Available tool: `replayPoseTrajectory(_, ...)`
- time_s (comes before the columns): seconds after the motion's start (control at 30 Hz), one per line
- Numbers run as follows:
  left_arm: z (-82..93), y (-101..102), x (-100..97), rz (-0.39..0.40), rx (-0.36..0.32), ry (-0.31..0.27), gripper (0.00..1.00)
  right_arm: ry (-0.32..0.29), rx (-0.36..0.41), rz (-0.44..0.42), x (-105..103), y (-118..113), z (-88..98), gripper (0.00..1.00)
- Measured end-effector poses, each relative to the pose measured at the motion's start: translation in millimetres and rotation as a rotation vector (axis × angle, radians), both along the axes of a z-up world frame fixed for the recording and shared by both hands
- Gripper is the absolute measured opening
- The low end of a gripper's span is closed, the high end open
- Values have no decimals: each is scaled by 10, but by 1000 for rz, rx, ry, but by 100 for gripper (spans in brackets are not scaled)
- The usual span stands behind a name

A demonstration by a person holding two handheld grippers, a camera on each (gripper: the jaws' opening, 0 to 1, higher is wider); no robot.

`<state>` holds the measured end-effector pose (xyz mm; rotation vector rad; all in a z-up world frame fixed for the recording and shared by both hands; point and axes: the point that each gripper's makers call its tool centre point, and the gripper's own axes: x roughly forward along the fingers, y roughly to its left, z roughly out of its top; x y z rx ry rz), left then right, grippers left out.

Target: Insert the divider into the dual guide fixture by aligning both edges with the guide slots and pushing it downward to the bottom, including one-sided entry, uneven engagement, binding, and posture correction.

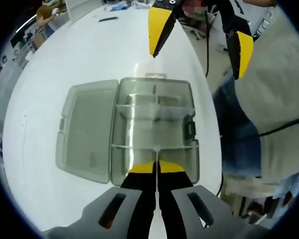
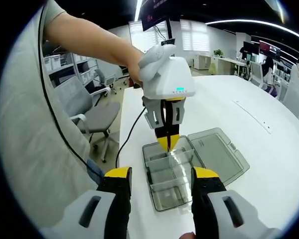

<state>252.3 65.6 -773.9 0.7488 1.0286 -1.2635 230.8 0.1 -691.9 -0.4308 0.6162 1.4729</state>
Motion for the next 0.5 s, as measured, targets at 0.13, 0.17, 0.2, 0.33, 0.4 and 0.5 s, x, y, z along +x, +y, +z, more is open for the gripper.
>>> replayPoseTrajectory(0.13, -5, 1, 0, 4, 0, 2, 0, 1, 0, -2, 8, 1, -5, 44)
replayPoseTrajectory(0.17, -8, 1, -1, 7, 0, 2, 0, 1, 0, -2, 9, 1, -6, 44)
replayPoseTrajectory(0.2, -15, 3, -4, 8, 0, 0, 0, 0, -1, -1, 8, 2, -11, 44)
replayPoseTrajectory(0.33, -27, 5, -2, 15, -3, 0, 0, 2, -1, -1, -1, 10, -12, 44)
replayPoseTrajectory(0.4, -35, 6, -3, 18, -3, 1, 0, 3, -1, -1, 0, 13, -11, 44)
replayPoseTrajectory(0.5, -56, 6, -6, 22, 0, -1, 0, 2, 0, -3, 5, 16, -6, 44)
